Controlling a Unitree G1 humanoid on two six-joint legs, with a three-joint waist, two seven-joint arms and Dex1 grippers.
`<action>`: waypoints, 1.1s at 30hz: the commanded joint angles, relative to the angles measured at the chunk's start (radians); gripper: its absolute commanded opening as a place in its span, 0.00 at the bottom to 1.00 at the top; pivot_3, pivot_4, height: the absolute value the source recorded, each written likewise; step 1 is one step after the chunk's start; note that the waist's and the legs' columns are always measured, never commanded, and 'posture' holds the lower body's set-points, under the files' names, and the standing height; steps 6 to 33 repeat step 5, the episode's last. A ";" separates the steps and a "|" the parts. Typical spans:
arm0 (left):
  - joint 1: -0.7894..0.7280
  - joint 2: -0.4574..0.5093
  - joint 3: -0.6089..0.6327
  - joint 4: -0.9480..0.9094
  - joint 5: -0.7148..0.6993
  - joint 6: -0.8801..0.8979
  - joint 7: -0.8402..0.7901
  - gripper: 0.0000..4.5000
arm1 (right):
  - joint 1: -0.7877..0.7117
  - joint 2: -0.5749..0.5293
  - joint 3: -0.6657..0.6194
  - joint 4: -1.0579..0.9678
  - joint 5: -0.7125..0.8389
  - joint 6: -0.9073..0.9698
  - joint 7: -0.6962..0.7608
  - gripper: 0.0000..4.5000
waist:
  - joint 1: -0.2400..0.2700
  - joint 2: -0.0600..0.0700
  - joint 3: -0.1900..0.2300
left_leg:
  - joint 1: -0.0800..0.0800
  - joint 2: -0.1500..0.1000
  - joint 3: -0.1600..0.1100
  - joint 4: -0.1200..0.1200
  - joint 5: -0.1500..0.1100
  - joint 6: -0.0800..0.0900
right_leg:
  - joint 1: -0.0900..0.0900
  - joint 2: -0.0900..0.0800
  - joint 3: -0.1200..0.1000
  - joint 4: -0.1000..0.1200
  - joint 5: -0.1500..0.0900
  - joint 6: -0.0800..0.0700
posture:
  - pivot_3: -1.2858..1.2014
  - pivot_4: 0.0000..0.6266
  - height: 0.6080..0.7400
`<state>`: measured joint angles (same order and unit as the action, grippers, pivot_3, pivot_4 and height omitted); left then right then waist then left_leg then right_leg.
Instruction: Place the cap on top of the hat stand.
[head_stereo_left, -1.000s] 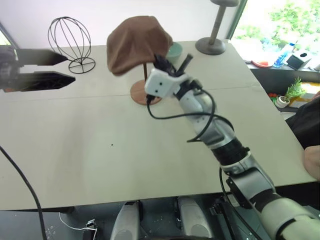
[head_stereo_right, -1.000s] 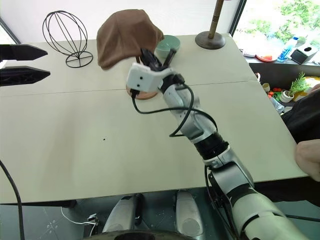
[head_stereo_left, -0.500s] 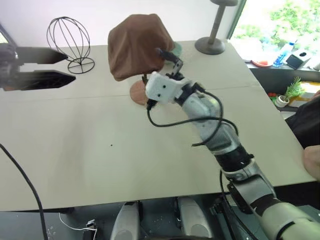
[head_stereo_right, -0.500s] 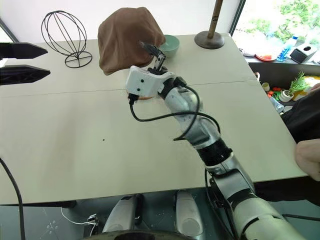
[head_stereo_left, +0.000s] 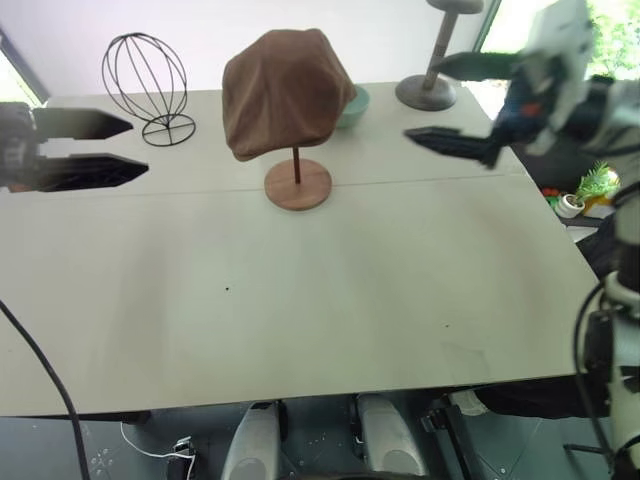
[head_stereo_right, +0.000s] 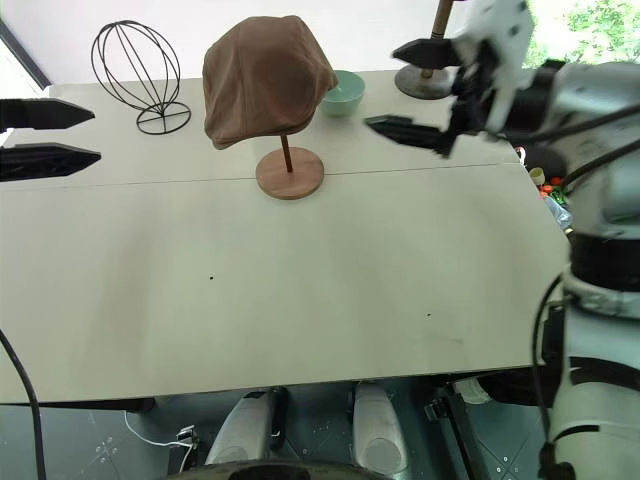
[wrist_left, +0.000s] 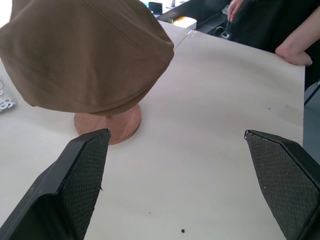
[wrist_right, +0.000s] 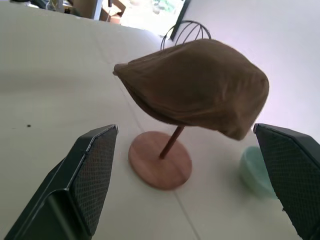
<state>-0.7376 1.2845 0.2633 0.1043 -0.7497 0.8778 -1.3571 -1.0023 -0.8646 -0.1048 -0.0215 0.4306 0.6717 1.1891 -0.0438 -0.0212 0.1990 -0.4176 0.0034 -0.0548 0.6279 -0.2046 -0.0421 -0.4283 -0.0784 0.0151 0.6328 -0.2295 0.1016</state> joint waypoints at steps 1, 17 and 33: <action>-0.005 0.025 0.053 0.019 0.009 -0.030 -0.006 1.00 | -0.085 -0.063 0.021 0.149 0.057 0.065 0.149 0.99 | -0.001 0.000 0.000 | 0.000 0.000 0.001 0.000 0.000 0.000 | 0.000 0.000 0.000 0.000 0.000 0.000 | 0.52 0.24 1.00; 0.001 0.028 0.063 0.028 0.010 -0.034 -0.007 1.00 | -0.142 -0.067 0.050 0.250 0.057 0.061 0.215 0.99 | -0.004 0.001 0.000 | 0.000 0.000 0.003 0.000 0.000 0.000 | -0.001 0.000 0.002 0.000 0.000 0.000 | 0.52 0.24 1.00; 0.001 0.028 0.063 0.028 0.010 -0.034 -0.007 1.00 | -0.142 -0.067 0.050 0.250 0.057 0.061 0.215 0.99 | -0.004 0.001 0.000 | 0.000 0.000 0.003 0.000 0.000 0.000 | -0.001 0.000 0.002 0.000 0.000 0.000 | 0.52 0.24 1.00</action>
